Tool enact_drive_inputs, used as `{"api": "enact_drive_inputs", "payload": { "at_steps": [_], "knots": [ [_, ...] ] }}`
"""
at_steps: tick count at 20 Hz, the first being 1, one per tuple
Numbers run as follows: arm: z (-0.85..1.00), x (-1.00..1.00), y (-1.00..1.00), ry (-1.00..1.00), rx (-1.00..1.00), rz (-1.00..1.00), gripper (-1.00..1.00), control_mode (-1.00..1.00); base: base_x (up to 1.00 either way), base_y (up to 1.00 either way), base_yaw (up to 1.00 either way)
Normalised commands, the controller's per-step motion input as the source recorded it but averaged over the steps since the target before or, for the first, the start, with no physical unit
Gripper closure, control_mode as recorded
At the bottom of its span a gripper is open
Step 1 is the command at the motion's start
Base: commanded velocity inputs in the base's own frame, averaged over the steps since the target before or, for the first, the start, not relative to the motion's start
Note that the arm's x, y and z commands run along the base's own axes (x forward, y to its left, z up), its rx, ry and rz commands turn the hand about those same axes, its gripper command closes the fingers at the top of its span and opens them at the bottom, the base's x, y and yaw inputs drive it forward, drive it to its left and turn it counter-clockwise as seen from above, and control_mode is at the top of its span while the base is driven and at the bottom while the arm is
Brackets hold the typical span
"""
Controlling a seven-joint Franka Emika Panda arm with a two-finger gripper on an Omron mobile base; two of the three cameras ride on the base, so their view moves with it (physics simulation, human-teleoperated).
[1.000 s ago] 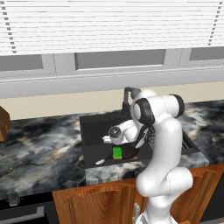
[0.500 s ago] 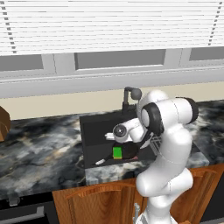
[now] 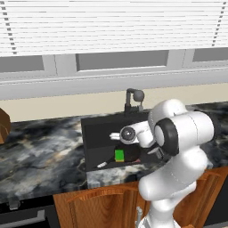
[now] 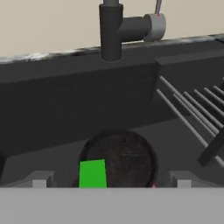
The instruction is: Pick the pan and sponge and place them into the sink. Then turn on the water.
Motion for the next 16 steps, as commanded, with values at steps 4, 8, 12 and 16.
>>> {"api": "enact_drive_inputs", "payload": {
  "at_steps": [4, 8, 12, 16],
  "knots": [
    [0.45, -0.24, -0.11, -0.11, 0.00, 0.05, -1.00, -1.00, 0.00, 0.00, 0.00],
    [0.39, -0.23, -0.19, -0.11, -0.01, 0.07, -1.00, -1.00, 0.00, 0.00, 0.00],
    [0.36, -0.28, -0.23, -0.11, -0.02, 0.08, -1.00, -1.00, 0.00, 0.00, 0.00],
    [0.34, -0.27, -0.22, -0.11, -0.03, 0.09, -1.00, -1.00, 0.00, 0.00, 0.00]
  ]
}}
